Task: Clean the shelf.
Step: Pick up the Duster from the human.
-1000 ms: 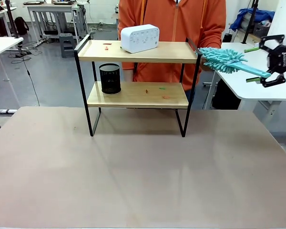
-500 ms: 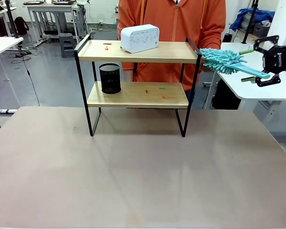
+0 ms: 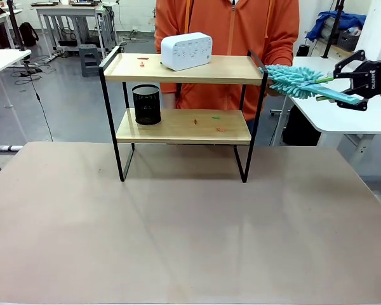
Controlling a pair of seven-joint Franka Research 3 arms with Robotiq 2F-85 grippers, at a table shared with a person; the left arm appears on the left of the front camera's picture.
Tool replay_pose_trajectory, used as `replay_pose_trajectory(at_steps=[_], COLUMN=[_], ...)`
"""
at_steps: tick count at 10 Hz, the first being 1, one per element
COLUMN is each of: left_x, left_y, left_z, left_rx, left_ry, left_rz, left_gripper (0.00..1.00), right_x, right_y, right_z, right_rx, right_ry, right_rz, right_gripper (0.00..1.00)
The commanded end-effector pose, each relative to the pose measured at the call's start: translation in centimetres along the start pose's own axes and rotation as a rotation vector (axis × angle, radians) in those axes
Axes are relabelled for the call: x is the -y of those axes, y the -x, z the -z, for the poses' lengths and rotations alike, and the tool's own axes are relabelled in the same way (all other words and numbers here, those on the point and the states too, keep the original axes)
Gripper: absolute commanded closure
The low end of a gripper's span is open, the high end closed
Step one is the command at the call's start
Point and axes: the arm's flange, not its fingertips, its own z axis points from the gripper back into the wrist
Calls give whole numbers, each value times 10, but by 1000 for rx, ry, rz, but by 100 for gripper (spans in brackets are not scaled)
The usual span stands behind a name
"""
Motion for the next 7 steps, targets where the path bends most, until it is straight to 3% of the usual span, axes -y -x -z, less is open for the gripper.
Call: replay_pose_trajectory(at_steps=[1, 7], left_x=[4, 4], left_y=[-1, -1], left_z=[1, 1], left_rx=[5, 5], left_ry=[10, 10], left_rz=[-8, -8], left_gripper=[0, 0], right_x=[-3, -5], right_y=[-1, 8], right_z=[-1, -15], right_rx=[-15, -31], right_ry=[-31, -16], right_rz=[-1, -46], right_gripper=[100, 100])
